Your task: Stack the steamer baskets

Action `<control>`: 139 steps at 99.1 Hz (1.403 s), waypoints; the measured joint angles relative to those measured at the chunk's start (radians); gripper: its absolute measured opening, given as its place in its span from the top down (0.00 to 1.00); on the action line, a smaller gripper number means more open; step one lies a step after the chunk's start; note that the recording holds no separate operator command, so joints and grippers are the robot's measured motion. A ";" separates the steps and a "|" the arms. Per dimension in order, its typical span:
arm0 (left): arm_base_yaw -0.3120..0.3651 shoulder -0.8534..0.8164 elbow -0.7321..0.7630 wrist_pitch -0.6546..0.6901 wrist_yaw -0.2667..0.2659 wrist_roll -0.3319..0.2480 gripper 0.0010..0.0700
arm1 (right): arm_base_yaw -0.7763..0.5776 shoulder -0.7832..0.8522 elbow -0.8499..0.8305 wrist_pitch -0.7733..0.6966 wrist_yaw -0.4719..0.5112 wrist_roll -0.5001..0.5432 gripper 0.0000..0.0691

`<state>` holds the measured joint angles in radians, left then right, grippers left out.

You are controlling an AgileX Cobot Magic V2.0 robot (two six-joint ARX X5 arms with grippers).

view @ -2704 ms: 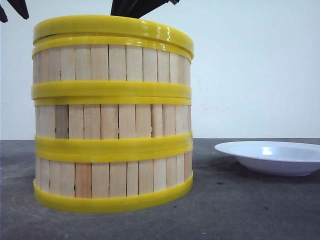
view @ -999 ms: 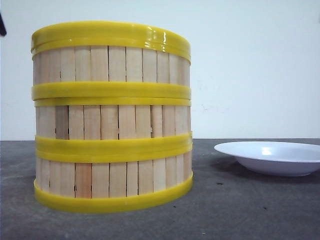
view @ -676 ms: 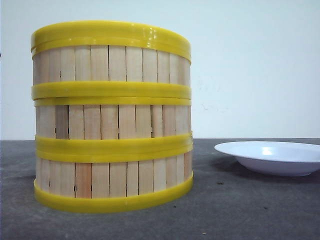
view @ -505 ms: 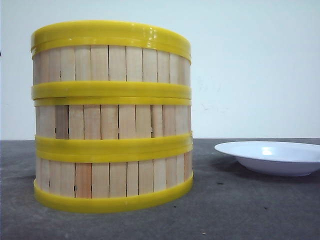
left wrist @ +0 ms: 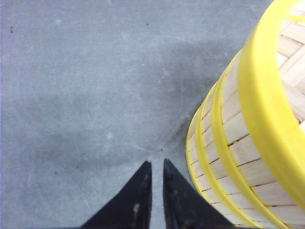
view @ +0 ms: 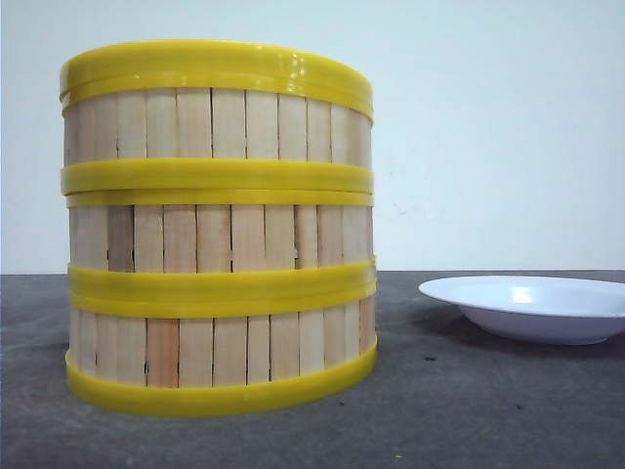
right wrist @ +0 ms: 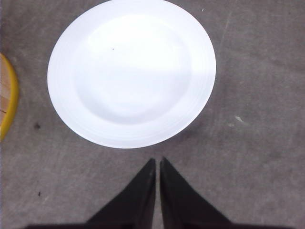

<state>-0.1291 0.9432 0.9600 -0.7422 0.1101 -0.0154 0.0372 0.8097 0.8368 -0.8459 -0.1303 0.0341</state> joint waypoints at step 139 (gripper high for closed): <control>0.065 -0.939 -0.927 0.558 -0.145 -0.063 0.99 | 0.000 -0.001 0.000 0.114 0.000 0.001 0.99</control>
<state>-0.0639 0.0044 0.0326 -0.1837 -0.0349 -0.0780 0.0372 0.8085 0.8368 -0.7315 -0.1303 0.0349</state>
